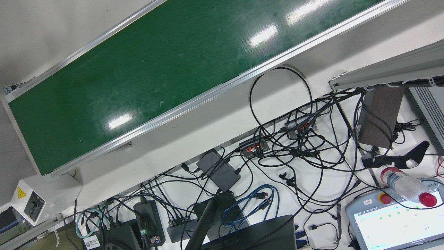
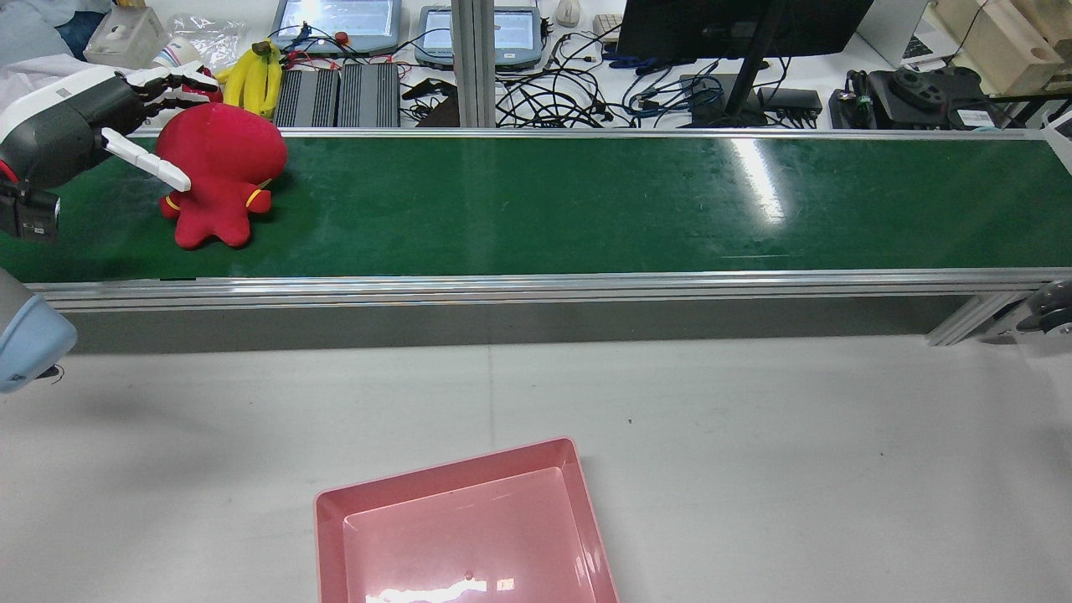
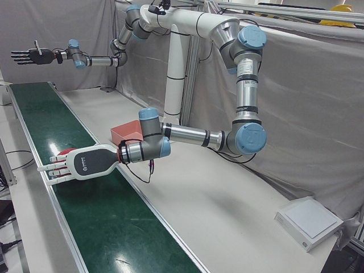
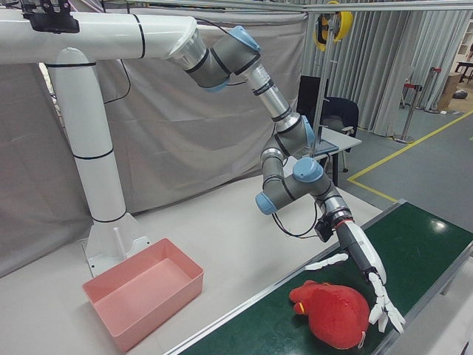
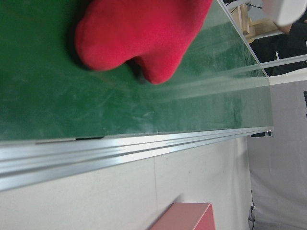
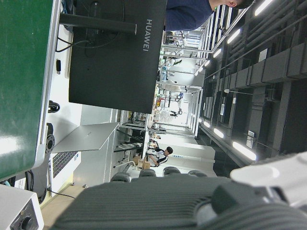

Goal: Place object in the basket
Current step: 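Reach the left hand to the red plush toy on the belt, then close the left hand fingers around the red plush toy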

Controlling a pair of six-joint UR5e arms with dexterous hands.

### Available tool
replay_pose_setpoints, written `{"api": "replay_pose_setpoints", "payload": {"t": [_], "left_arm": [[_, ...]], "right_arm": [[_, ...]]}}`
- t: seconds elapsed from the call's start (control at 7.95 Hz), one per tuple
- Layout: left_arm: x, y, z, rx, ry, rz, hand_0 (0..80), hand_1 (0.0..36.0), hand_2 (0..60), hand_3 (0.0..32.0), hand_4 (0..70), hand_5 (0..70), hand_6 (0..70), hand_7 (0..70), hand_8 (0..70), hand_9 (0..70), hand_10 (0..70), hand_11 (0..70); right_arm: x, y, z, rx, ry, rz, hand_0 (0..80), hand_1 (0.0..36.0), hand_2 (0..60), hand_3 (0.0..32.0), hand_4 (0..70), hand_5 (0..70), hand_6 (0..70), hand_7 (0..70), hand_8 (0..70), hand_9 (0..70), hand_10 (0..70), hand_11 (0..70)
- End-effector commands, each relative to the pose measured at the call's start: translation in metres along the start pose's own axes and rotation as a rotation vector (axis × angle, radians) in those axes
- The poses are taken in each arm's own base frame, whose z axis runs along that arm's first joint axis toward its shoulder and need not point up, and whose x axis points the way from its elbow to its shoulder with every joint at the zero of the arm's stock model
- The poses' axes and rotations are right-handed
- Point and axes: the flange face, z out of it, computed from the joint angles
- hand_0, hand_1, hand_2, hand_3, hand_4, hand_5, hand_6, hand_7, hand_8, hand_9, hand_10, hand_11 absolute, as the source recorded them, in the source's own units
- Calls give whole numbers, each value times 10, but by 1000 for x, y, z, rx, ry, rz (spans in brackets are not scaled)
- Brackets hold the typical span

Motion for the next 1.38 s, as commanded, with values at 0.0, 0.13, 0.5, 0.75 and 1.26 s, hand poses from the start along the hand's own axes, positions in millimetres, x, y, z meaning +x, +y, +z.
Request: {"api": "replay_pose_setpoints", "payload": {"t": [0.0, 0.13, 0.5, 0.75, 1.26], "left_arm": [[-7, -7, 5, 15, -13, 6, 613, 113, 0, 0, 137, 274, 53, 42, 126, 195, 0, 0], [-22, -7, 9, 20, -40, 5, 611, 116, 0, 0, 136, 275, 54, 44, 128, 198, 0, 0], [-24, -6, 9, 19, -44, 4, 604, 202, 0, 0, 164, 447, 75, 91, 186, 276, 4, 19], [-18, -6, 7, 21, -36, 5, 610, 218, 66, 0, 209, 700, 163, 348, 366, 531, 185, 287], [17, 67, -21, -174, -31, -25, 586, 213, 120, 0, 149, 700, 208, 471, 419, 609, 322, 476]], "right_arm": [[0, 0, 0, 1, 1, 0, 0, 0, 0, 0, 0, 0, 0, 0, 0, 0, 0, 0], [0, 0, 0, 0, 0, 0, 0, 0, 0, 0, 0, 0, 0, 0, 0, 0, 0, 0], [0, 1, 1, 0, 0, 0, 0, 0, 0, 0, 0, 0, 0, 0, 0, 0, 0, 0], [-1, 0, 0, 1, -1, 0, 0, 0, 0, 0, 0, 0, 0, 0, 0, 0, 0, 0], [0, 0, 0, 1, 1, 0, 0, 0, 0, 0, 0, 0, 0, 0, 0, 0, 0, 0]]}}
